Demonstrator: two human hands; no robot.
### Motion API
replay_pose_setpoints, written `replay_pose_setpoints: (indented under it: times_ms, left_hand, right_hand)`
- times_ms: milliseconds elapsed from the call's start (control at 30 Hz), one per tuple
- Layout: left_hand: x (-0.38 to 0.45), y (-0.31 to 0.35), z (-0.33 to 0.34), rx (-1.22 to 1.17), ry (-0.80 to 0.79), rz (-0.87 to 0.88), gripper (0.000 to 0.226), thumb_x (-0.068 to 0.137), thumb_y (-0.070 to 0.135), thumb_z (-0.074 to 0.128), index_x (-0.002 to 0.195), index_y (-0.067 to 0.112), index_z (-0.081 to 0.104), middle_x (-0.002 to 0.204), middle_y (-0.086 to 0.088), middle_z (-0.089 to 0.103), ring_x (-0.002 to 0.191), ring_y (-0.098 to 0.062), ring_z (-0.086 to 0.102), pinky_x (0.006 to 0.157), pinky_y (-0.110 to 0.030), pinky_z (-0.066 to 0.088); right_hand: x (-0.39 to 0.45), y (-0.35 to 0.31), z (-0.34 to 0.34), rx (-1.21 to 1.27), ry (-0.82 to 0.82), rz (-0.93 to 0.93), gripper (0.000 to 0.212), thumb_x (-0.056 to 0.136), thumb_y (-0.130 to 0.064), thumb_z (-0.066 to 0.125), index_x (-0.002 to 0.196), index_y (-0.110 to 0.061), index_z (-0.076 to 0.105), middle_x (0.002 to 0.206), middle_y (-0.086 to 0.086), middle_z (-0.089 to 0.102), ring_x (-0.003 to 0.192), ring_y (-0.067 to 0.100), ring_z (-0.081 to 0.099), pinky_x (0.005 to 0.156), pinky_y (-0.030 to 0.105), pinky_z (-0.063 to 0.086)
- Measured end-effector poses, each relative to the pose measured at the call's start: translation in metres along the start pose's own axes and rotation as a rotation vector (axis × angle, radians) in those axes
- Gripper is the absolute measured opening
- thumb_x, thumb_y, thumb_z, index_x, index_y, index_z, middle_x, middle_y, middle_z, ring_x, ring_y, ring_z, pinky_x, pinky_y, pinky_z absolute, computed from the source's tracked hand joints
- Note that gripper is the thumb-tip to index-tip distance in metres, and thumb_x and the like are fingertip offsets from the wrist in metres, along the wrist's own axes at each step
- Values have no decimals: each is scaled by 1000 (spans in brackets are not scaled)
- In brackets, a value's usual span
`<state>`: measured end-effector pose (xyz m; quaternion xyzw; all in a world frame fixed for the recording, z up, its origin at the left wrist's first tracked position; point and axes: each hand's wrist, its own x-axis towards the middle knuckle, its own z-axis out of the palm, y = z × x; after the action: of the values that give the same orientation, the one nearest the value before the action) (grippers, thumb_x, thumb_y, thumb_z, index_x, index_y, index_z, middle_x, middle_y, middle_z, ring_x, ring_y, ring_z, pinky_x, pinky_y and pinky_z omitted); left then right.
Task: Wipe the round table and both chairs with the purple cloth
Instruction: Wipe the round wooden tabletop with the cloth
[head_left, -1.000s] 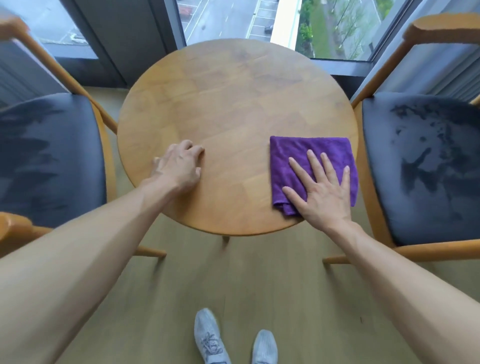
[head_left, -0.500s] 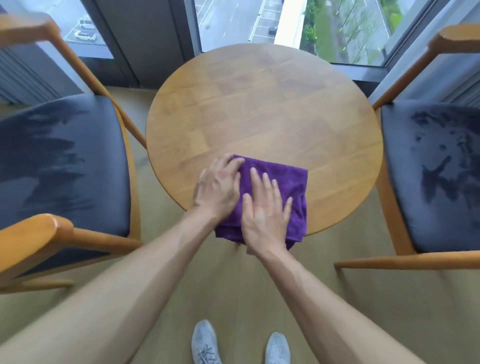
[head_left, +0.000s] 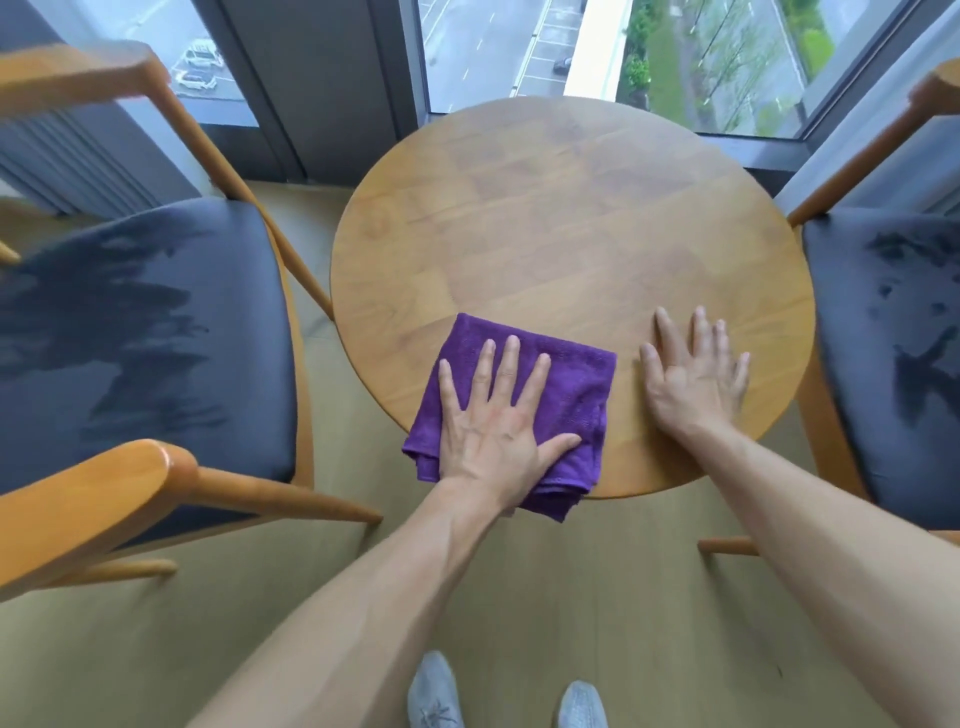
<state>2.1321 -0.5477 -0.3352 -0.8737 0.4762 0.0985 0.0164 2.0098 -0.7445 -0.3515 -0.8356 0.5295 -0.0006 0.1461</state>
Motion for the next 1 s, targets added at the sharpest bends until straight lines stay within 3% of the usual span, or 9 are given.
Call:
replay_pose_setpoints:
  times_ms: [167,333,467,600,733,867,1000]
  left_hand:
    - [-5,-84,-6,-86,43,-253,85,84,81,10,158,40,-2,168,3,-11,154,-20,-14,119,-61,-5]
    - [9,-49,-3,-192,126,-426,83,91,73,21,160,31,5,168,-5,-8,154,-26,-13,117,-67,-5]
    - [-3,0,7,-79,133,-222,85,90,75,19,160,30,7,168,-8,-3,154,-29,-10,116,-69,-4]
    - [-20,-4,10,-83,122,-33,83,87,78,28,158,36,20,168,-3,10,155,-28,2,114,-73,2]
    - [-6,-51,3,-141,124,-260,81,88,78,27,158,40,14,169,2,2,155,-25,-5,116,-71,3]
    - [34,-95,-11,-294,165,-460,84,91,73,33,160,31,9,168,-3,-1,154,-29,-8,118,-63,17]
    - [77,-126,-26,-455,247,-645,90,91,66,49,159,20,10,164,-11,11,148,-38,17,109,-56,34]
  right_hand:
    - [-2,1,6,-123,16,-26,61,98,-59,22,156,-43,11,168,3,2,154,25,-4,121,55,-3]
    - [-7,-5,4,-162,16,-12,61,100,-54,21,158,-40,6,168,5,-3,154,26,-7,121,56,-5]
    - [-9,-5,4,-177,30,-15,61,100,-54,19,158,-40,5,168,4,-2,154,26,-6,122,54,-5]
    - [-10,-5,5,-155,75,-10,61,99,-56,21,157,-41,10,168,4,4,155,25,-1,123,53,-1]
    - [-10,-6,5,-154,88,-13,64,95,-59,15,157,-42,12,168,4,8,154,25,2,123,52,1]
    - [-11,-7,4,-158,94,-17,64,95,-59,15,157,-41,12,167,4,9,154,25,3,123,54,2]
    - [-11,-6,4,-167,85,-20,64,96,-59,17,157,-42,12,167,4,9,154,26,3,123,53,2]
